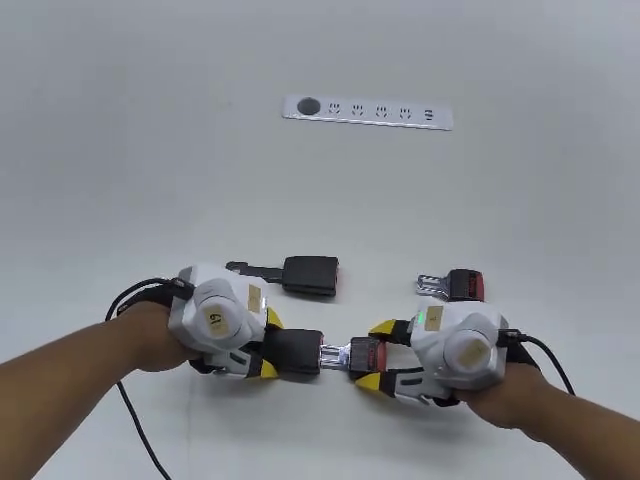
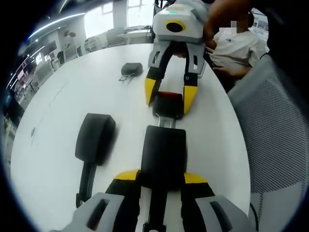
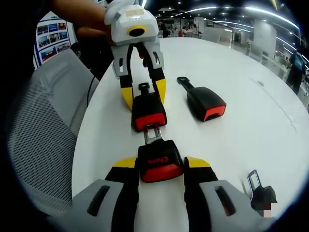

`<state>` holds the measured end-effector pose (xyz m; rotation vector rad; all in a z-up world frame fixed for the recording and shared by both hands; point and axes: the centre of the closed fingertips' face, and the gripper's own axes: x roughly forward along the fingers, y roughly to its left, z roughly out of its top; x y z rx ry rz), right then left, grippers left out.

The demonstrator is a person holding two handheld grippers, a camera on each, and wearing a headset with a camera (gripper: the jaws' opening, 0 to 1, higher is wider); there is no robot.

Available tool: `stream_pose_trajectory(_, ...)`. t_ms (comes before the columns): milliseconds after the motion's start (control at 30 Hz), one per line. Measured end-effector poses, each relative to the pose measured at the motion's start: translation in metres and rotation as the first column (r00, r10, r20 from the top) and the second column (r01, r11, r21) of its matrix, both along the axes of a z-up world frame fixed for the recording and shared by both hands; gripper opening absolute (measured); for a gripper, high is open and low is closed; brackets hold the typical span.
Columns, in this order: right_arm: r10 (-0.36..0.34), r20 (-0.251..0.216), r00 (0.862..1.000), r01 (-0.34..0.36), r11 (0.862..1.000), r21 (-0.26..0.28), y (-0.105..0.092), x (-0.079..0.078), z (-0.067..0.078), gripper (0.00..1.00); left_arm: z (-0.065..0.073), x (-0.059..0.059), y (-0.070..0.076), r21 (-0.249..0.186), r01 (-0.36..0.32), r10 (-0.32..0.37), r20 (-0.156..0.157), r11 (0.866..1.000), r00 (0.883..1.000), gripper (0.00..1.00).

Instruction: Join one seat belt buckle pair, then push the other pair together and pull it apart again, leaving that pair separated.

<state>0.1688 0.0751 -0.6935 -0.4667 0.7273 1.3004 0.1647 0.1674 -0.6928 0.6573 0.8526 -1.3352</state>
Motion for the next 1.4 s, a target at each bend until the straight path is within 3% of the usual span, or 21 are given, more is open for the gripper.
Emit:
stream_pose_trajectory(200,0.001,0.019,1.000,-0.001,1.000,-0.001,0.012,-0.001,0.000,0.36,0.000,0.000,0.001,0.010,0.017,-0.017,0.009,1.000,1.000,0.33)
stream_pose_trajectory(467,-0.022,0.001,1.000,0.022,1.000,0.006,0.018,-0.002,0.001,0.36,0.000,0.000,0.001,0.016,0.021,-0.021,0.010,1.000,1.000,0.32)
stream_pose_trajectory(700,-0.050,0.012,0.999,0.050,0.999,0.011,0.033,-0.004,0.001,0.35,0.000,0.000,0.002,0.022,0.020,-0.020,0.012,1.000,1.000,0.32)
stream_pose_trajectory(1400,-0.049,0.016,0.999,0.049,0.999,0.015,0.032,-0.003,-0.006,0.35,-0.002,-0.003,0.004,0.028,0.036,-0.036,0.011,0.999,0.999,0.32)
